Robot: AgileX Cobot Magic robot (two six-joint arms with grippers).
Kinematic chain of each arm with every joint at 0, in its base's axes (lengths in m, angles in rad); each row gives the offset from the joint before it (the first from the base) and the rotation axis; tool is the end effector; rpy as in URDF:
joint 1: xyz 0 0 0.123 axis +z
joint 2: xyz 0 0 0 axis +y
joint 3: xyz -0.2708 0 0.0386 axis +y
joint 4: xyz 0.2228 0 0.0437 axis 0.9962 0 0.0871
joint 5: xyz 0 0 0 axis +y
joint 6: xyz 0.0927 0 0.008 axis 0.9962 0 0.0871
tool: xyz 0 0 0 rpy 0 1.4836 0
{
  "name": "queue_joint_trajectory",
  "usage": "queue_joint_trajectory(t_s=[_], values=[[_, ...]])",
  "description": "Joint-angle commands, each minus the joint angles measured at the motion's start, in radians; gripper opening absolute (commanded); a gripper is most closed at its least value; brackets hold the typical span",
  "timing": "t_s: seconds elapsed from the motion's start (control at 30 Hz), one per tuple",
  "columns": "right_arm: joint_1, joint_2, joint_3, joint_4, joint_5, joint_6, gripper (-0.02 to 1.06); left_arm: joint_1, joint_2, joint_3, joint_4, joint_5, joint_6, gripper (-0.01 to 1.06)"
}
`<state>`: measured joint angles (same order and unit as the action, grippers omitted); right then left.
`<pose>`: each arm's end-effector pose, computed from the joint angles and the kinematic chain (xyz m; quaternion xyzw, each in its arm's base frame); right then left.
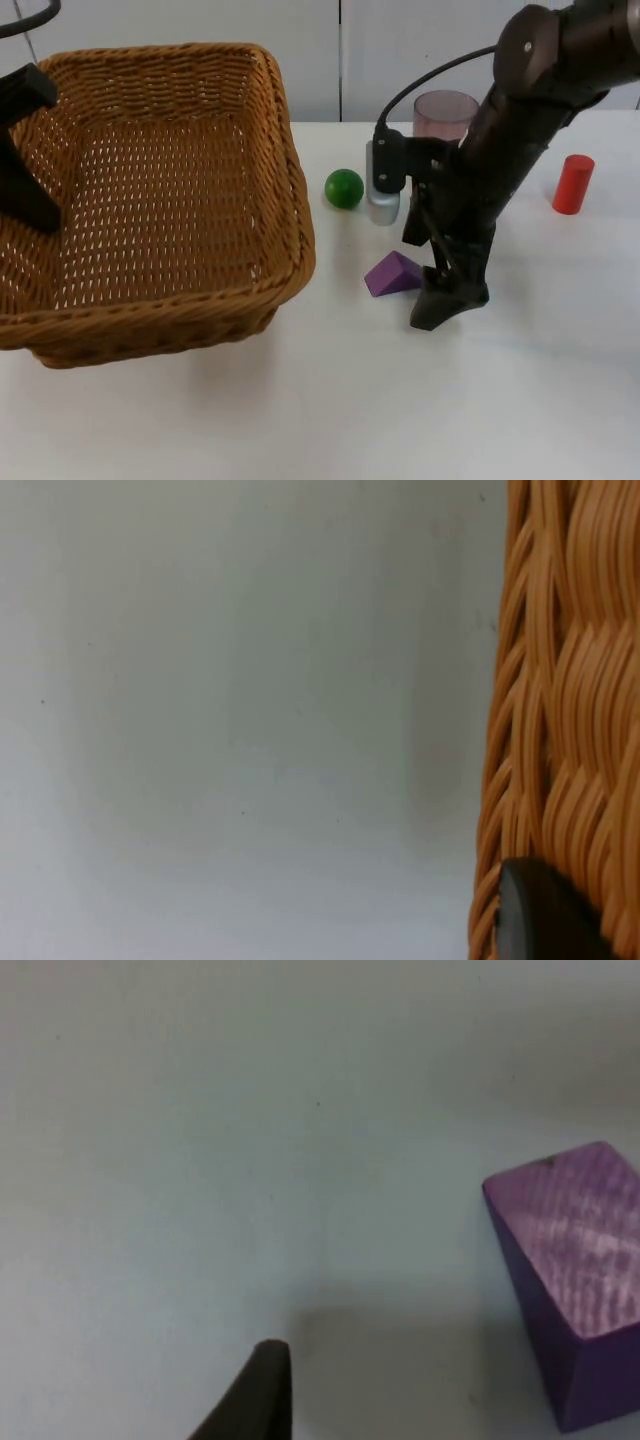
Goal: Pick up the basket with the left hand and place the triangular block into the basket with the right hand.
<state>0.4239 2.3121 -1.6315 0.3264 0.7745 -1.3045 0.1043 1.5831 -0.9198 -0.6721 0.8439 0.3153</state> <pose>0.3857 0.1970 0.1021 -0.6791 0.7164 0.0703 0.1436 0.2696 -0.0154 0.2112 -0.0997 0.9572 -0.2417 0.1242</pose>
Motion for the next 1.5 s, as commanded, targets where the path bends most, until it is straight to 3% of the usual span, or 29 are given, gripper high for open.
queue_joint_trajectory(t_s=[0.0,0.17,0.5,0.6,0.7,0.73,0.8,0.83,0.9,0.93,1.0,1.03,1.17,1.2,1.33,1.4,1.47], values=[[0.006,0.006,-0.009,0.0,-0.001,-0.014,1.01,0.002,-0.013,-0.002,-0.013,0.007,-0.006,0.0],[0.006,0.043,-0.072,0.063,0.064,-0.014,0.99,0.002,-0.013,-0.002,0.008,0.01,-0.006,0.0],[0.006,0.064,-0.121,0.079,0.105,-0.02,0.98,0.002,-0.013,-0.002,0.01,0.012,-0.006,0.0],[0.006,0.075,-0.121,0.079,0.143,-0.004,0.89,0.002,-0.013,-0.002,0.007,0.008,-0.006,0.0],[0.006,0.078,-0.121,0.06,0.153,0.025,0.72,0.002,-0.013,-0.002,0.005,0.008,-0.006,0.0],[0.006,0.078,-0.121,0.06,0.153,0.025,0.72,0.002,-0.013,-0.002,0.005,0.008,-0.006,0.0],[0.006,0.078,-0.121,0.06,0.142,0.038,0.57,0.002,-0.013,-0.002,0.003,0.008,-0.006,0.0],[0.006,0.078,-0.121,0.06,0.132,0.061,0.42,0.002,-0.013,-0.002,0.003,0.008,-0.006,0.0],[0.006,0.078,-0.121,0.06,0.127,0.07,0.36,0.002,-0.013,-0.002,0.003,0.008,-0.006,0.0],[0.006,0.078,-0.121,0.05,0.114,0.1,0.21,0.002,-0.013,-0.002,0.003,0.008,-0.006,0.0],[0.006,0.078,-0.121,0.026,0.098,0.163,0.0,0.002,-0.013,-0.002,0.003,0.009,-0.006,0.0],[0.006,0.078,-0.121,0.026,0.098,0.163,0.0,0.002,-0.013,-0.002,0.003,0.009,-0.006,0.0],[0.004,0.061,-0.121,0.016,0.054,0.39,0.0,0.002,-0.013,-0.002,-0.006,0.011,-0.006,0.0],[0.004,0.061,-0.121,0.016,0.054,0.39,0.0,0.002,-0.013,-0.002,-0.006,0.011,-0.006,0.0],[-0.011,0.022,-0.121,0.016,0.039,0.663,0.0,0.002,-0.013,-0.002,-0.012,0.013,-0.011,0.0],[-0.013,0.009,-0.121,0.014,0.049,0.714,0.0,0.002,-0.013,-0.002,-0.012,0.015,-0.02,0.0],[-0.013,-0.031,-0.115,-0.021,0.068,0.839,0.0,0.002,-0.013,-0.002,-0.012,0.032,-0.026,0.0]])
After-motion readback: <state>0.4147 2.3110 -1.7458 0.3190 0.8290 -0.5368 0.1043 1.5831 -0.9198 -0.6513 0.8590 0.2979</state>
